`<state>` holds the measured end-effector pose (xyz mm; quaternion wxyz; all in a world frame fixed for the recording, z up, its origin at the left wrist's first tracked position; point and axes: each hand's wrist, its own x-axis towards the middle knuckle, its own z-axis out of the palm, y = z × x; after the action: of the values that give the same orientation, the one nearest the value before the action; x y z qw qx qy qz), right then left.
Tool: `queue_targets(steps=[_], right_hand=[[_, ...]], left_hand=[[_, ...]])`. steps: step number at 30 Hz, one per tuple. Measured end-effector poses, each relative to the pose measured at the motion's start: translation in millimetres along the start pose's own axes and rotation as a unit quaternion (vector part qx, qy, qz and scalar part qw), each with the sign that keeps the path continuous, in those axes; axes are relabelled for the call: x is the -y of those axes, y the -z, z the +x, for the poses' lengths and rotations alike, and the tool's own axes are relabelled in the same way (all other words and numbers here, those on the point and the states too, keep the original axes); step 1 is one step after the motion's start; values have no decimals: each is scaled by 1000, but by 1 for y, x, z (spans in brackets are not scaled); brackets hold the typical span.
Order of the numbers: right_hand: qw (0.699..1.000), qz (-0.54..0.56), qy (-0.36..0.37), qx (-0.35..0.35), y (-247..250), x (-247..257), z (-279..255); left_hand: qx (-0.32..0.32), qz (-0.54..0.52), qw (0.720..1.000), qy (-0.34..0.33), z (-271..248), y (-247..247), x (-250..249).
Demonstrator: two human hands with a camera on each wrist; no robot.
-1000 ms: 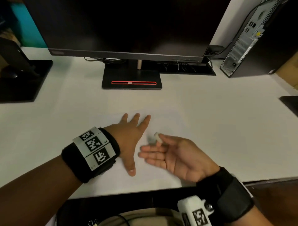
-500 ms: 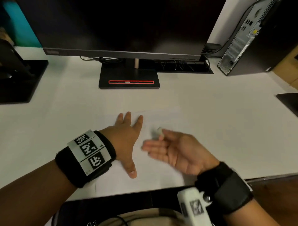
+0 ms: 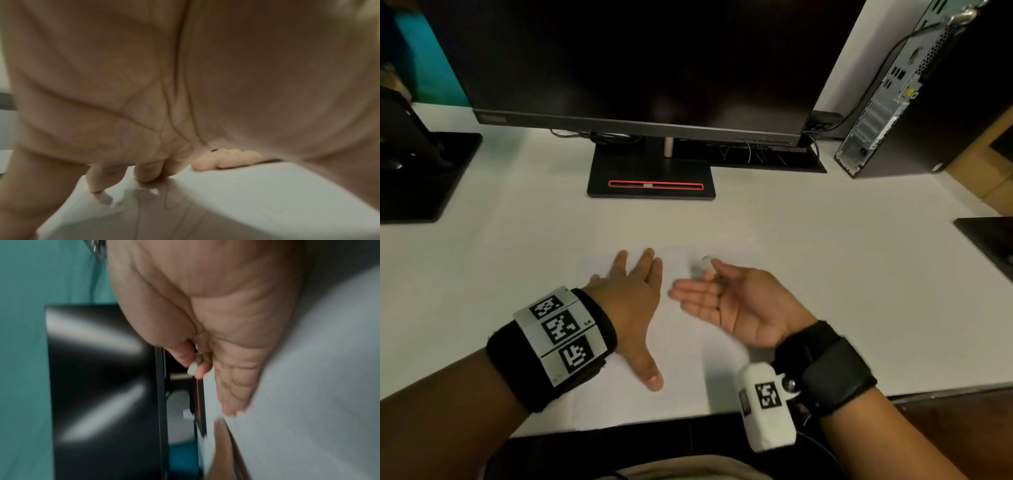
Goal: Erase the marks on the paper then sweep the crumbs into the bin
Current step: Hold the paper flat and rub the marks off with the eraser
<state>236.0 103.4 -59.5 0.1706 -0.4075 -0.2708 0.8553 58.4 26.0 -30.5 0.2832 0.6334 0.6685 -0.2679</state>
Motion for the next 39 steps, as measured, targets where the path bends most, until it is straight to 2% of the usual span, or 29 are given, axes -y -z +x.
queue_targets(steps=[1,3,5,6,8,10,12,13,14,16,18,20,22,23,24,25,26,27,28,32,34,37,39], right_hand=[[996,61,47,-34,8,11,6],[963,167,171,-123,27,35,12],[924,188,261,-208,38,47,6],[919,181,273,-219,38,47,1],[946,149,243,-157,27,37,-5],[986,68,142,-54,10,18,-10],[999,-12,33,6,6,4,-10],[1000,-23,11,7,10,5,-9],[1000,-7,19,-12,17,11,-6],[990,55,95,-92,36,32,-2],[963,63,185,-184,50,50,-5],[962,2,194,-193,49,51,-16],[967,-173,124,-138,37,42,-30],[947,-293,85,-106,29,37,-36],[904,-415,61,-77,26,32,-40],[849,-523,50,-59,25,30,-40],[794,-604,46,-52,25,29,-39],[754,-653,47,-54,27,31,-37],[732,-677,52,-63,30,34,-35],[693,-705,95,-122,40,48,-29],[687,-712,99,-110,35,44,-27],[716,-692,68,-63,29,30,-24],[722,-681,69,-96,36,39,-20]], left_hand=[[1,-1,1000,0,0,0,0],[3,0,1000,-1,-2,0,0],[3,1,1000,-4,-2,0,0],[4,1,1000,-6,-2,0,1],[8,0,1000,-9,-2,1,2],[13,-1,1000,-14,-2,2,3],[16,-2,1000,-17,-2,2,3],[17,-2,1000,-18,-3,1,3],[18,-3,1000,-20,-3,1,3],[18,-6,1000,-22,-4,1,2],[22,-5,1000,-21,-4,1,1],[26,2,999,-18,-3,3,-1],[26,9,1000,-15,-2,4,-2],[25,9,1000,-14,-1,5,-2],[25,8,1000,-14,-1,5,-3],[24,6,1000,-15,-1,5,-2],[24,5,1000,-15,-1,4,-2],[25,3,1000,-15,-1,4,-1],[26,2,1000,-16,0,4,-1],[29,11,999,-13,-1,4,-2],[30,14,999,-12,0,5,-3],[29,14,999,-13,0,5,-3],[29,11,999,-12,-1,5,-3]])
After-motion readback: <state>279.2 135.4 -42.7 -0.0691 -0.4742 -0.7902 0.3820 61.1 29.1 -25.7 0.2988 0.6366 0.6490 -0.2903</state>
